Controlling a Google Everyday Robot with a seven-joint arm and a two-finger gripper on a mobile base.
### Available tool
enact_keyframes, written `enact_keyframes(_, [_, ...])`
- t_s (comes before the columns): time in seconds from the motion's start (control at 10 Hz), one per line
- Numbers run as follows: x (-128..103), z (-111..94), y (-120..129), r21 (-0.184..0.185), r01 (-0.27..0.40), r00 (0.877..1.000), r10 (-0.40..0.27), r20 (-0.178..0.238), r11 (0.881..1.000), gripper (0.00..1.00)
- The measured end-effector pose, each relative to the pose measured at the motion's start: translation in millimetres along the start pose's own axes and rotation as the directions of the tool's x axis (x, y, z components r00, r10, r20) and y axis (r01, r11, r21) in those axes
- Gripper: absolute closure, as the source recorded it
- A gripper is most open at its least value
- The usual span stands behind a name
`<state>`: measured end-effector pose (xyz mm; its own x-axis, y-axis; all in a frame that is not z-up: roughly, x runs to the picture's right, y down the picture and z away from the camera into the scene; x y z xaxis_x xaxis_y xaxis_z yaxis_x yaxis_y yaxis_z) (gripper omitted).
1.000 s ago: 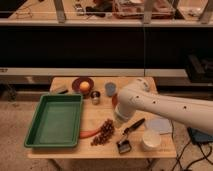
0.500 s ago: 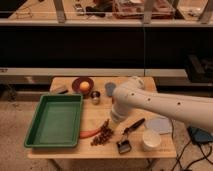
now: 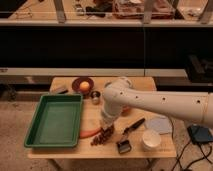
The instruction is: Place grapes in red bowl
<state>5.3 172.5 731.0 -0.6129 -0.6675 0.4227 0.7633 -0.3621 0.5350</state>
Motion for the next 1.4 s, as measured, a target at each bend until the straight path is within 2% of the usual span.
enact_keyframes(0.2, [6.5, 0.3, 10.6, -0.014, -0.013, 1.0, 0.012, -0.019, 1.0, 0.42])
enact_keyframes(0.4, [15.7, -2.0, 16.6, -0.075, -0.01, 1.0, 0.008, -0.027, 0.997, 0.23])
enact_keyframes(0.5, [21.4, -2.1, 21.3, -0.117, 0.005, 1.0, -0.008, -0.027, 0.993, 0.2])
enact_keyframes(0.6, [25.0, 0.7, 25.5, -0.138, 0.011, 1.0, -0.014, -0.024, 0.99, 0.2])
enact_keyframes(1.0, [24.1, 40.2, 43.6, -0.127, -0.014, 1.0, 0.016, 0.018, 0.992, 0.2])
enact_keyframes(1.2, [21.5, 66.4, 52.3, -0.113, -0.064, 0.996, 0.07, 0.046, 0.992, 0.2])
enact_keyframes(1.4, [13.9, 80.9, 55.0, -0.082, -0.129, 0.988, 0.135, 0.072, 0.988, 0.2])
